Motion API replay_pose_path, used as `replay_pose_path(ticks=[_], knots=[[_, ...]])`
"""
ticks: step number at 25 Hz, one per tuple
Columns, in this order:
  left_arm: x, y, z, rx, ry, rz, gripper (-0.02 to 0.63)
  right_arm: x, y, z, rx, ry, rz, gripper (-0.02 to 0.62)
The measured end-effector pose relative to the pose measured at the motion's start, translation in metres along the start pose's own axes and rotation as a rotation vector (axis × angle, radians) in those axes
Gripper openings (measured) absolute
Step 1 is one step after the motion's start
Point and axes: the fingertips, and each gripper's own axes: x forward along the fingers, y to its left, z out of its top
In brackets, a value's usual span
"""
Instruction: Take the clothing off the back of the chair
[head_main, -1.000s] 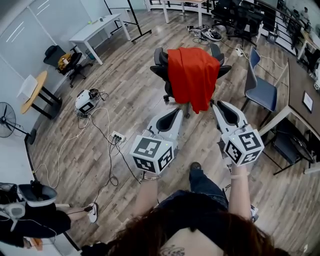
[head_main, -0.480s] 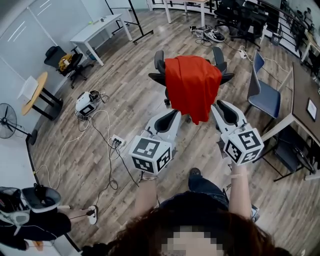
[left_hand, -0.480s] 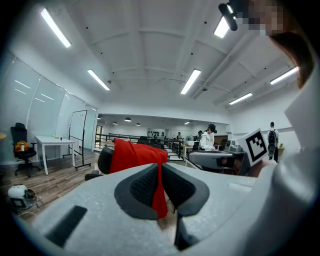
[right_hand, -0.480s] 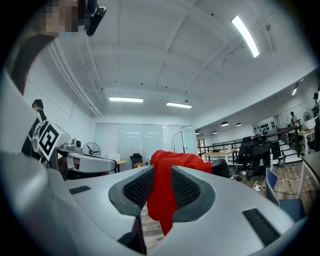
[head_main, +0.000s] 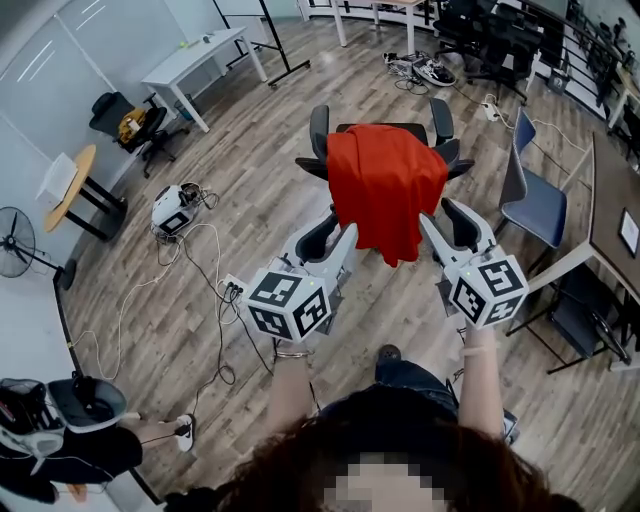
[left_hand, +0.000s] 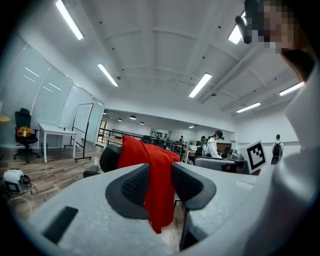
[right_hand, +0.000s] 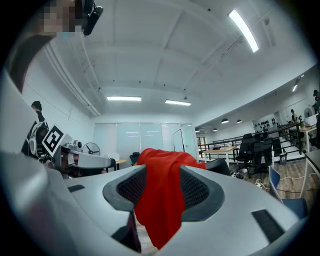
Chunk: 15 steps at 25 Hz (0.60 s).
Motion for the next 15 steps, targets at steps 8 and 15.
replay_pose_path(ticks=[8,15], knots=[[0.028,0.036,-0.003,-0.130,0.012,-0.007,0.264,0.025,-0.031,-0.013,0.020,0.044,-0.027,0.253],[0.052,0.058,-0.011,-0.180,0.047,-0.029,0.338,0.045,-0.048,-0.029,0.059,0.083,-0.008,0.288]])
